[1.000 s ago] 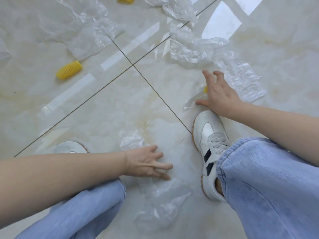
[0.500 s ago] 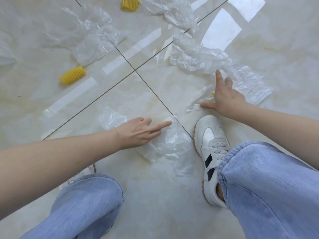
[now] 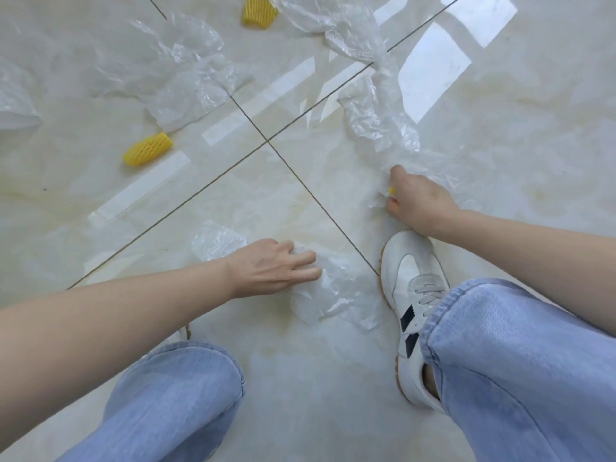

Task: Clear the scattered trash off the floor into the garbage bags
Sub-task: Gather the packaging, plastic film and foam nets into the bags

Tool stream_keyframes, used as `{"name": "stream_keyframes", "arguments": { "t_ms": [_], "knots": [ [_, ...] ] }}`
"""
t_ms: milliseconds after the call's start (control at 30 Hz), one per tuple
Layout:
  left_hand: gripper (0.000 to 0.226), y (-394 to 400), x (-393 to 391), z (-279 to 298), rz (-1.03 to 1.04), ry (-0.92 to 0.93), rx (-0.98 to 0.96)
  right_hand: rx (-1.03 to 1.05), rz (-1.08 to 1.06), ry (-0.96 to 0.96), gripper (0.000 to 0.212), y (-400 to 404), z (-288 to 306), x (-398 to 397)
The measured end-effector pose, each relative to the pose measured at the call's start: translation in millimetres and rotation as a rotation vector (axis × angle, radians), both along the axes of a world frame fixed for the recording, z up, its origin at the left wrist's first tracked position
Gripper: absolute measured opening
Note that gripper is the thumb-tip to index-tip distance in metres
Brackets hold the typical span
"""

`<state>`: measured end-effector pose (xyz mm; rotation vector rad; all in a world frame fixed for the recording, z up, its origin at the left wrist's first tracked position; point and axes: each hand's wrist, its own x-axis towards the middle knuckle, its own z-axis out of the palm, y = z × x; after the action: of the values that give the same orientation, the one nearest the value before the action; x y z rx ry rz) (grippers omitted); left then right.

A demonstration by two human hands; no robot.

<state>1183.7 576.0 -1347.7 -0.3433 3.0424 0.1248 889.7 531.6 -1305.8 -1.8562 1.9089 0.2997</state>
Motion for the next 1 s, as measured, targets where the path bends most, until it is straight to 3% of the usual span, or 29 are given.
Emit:
{"name": "stream_keyframes", "arguments": {
  "t_ms": [167,233,367,467,533,600,767,1000],
  "knots": [
    [0.064,3.1,12.7,5.9,0.054,0.039,0.109,-0.023,0.132,-0.078,0.010,-10.9,19.7,26.4],
    [0.060,2.6,26.3,12.8,0.103,0.052,0.151,-0.031,0.138,-0.171,0.023,-14.6,29.6,48.0],
    [0.049,5.1,60.8,21.0,0.274,-0.016,0.264,-0.016,0.143,-0.353,0.016,-21.9,42.2,95.9],
    [0.037,7.6,88.1,19.7,0.486,-0.037,0.346,0.016,0.149,-0.427,0.026,-30.8,57.5,131.0],
    [0.027,8.4,104.2,20.4,0.671,0.056,0.418,0.024,0.135,-0.475,0.029,-35.2,69.8,149.4],
    [0.019,6.1,116.6,25.8,0.861,0.204,0.465,0.008,0.083,-0.565,0.016,-40.1,77.4,166.2],
    [0.009,-1.2,135.1,69.9,1.376,0.603,0.488,0.105,-0.163,-0.879,0.011,-45.5,90.6,209.5],
    [0.022,-5.7,188.7,127.9,1.872,1.029,0.499,0.229,-0.227,-0.989,0.018,-73.3,115.4,267.2]
  ]
}}
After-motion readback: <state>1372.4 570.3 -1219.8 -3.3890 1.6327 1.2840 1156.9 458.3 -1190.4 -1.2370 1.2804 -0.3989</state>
